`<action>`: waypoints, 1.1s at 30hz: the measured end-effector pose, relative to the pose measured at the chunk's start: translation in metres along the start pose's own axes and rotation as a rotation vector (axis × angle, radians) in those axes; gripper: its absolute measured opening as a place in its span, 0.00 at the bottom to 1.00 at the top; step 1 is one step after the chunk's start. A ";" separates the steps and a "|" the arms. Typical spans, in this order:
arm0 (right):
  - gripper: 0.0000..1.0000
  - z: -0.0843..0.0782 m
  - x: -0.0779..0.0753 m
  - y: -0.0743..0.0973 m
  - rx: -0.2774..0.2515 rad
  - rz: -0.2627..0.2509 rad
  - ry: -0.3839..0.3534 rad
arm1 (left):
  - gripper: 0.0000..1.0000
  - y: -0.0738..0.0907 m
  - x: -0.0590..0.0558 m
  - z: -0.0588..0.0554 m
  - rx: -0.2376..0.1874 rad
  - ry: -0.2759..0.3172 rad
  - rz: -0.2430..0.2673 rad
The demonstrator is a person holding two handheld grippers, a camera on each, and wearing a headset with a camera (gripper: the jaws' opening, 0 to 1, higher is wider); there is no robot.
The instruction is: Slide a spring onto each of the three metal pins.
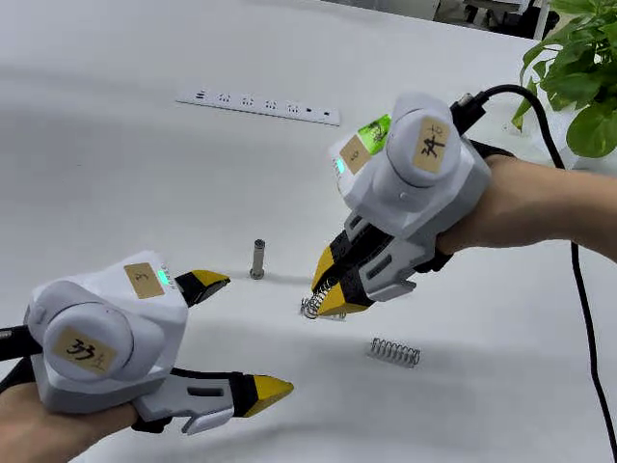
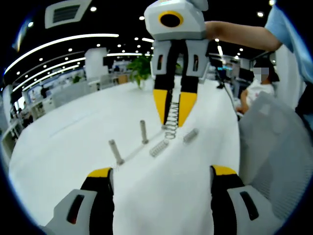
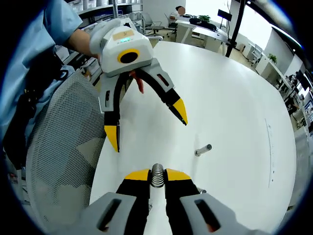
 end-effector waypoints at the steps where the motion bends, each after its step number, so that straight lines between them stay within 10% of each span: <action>1: 0.12 0.001 -0.002 0.000 0.005 0.000 0.004 | 0.84 0.001 0.001 -0.001 0.000 0.004 0.006; 6: 0.12 0.008 -0.017 -0.002 0.034 -0.001 0.024 | 1.00 0.006 0.010 -0.006 -0.007 0.030 0.049; 33: 0.12 0.033 -0.089 -0.005 0.234 0.017 0.210 | 1.00 0.012 0.022 -0.024 0.025 0.087 0.098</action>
Point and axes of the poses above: the centre of the closed fingertips' face, and the gripper's own axes: y roughly backward along the fingers, x roughly to its left, z roughly out of its top, the point moved 2 cm from there along y, roughly backward along the fingers, and after that the axes turned 5 degrees about z, right-handed, at the moved point
